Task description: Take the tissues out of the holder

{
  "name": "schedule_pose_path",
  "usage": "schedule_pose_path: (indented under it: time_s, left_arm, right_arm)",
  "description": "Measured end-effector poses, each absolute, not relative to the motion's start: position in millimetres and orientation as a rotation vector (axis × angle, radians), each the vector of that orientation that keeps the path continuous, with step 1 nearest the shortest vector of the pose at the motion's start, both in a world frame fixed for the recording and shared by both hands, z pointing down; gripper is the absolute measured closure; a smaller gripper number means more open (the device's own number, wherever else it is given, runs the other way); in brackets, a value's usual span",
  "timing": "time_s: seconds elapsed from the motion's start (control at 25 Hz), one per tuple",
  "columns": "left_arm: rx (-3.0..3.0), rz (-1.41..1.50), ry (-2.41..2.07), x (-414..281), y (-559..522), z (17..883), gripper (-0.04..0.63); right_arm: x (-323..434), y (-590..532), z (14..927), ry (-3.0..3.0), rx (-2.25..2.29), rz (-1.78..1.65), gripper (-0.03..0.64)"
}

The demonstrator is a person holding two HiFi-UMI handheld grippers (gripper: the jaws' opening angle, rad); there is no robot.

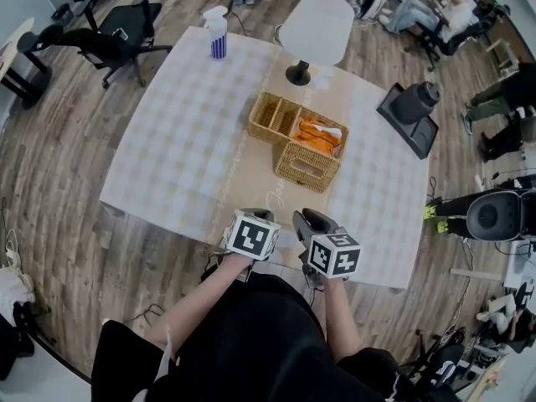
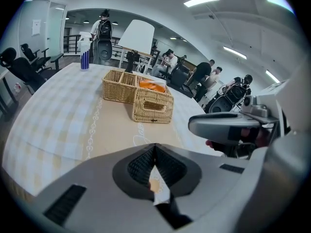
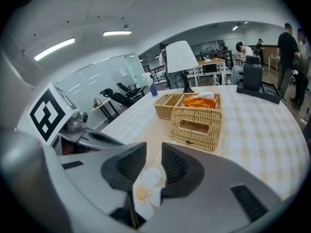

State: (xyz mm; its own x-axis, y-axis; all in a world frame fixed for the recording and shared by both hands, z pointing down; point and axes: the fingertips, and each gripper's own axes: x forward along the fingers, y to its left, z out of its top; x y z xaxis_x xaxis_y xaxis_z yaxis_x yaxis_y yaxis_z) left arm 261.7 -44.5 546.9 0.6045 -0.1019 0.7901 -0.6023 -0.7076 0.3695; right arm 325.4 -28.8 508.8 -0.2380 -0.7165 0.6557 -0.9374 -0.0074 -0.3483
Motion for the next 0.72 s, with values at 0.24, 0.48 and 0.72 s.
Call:
schedule_pose_path:
  time_s: [0.24,0.48,0.72]
  left_arm:
    - [2.207,1.022,-0.524,269,-65,549,0.597]
    - [2.196,1.018,-0.515,268,-80,557,0.597]
    - [2.18,1.008,-0.521,273,-96,561,0.597]
  right_arm:
    - [345,-62,500,-1.957,1.729,0.976,0.494]
    - [354,-83,502,-1.942,1.749,0.957,0.482]
    - [365,-102,508,-1.933,1.712,0.972,0.468]
